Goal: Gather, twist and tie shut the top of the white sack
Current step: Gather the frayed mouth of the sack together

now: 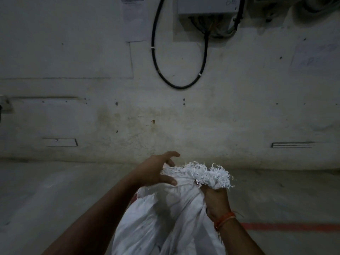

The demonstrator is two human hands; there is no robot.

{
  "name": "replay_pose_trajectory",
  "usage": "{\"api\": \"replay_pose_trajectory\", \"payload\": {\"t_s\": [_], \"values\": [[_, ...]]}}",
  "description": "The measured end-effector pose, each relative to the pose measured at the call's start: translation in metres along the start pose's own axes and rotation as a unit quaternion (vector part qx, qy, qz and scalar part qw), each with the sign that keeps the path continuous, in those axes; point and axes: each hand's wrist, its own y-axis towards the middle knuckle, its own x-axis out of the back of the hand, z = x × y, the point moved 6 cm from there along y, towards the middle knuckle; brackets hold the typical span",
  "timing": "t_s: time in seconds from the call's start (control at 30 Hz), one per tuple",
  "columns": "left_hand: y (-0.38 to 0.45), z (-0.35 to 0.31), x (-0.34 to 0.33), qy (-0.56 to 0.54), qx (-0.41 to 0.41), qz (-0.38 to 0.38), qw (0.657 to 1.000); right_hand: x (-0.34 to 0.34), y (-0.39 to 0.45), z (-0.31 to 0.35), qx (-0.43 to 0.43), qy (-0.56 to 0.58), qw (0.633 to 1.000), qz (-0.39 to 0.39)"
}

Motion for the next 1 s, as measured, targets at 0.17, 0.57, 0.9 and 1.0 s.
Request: {"api": "replay_pose_trajectory", "payload": {"t_s": [0.17,0.57,0.9,1.0], "values": [[-0.03,-0.016,-0.01,0.028,-0.068,-0.137,0.988,0.005,0.007,-0.006,0.011,0.023,0.999,-0.035],[0.003,0.014,-0.02,0.052,-0.036,-0.059,0.996,-0.004,-0.003,0.007,0.033,0.06,0.997,0.037],[0.043,0.015,0.003,0.07,0.013,-0.007,0.997,0.007,0.01,-0.002,-0.012,0.12,0.991,0.057],[0.048,0.014,0.007,0.063,0.041,-0.022,0.997,-0.002,0.018,-0.007,-0.031,0.109,0.991,0.072]]}}
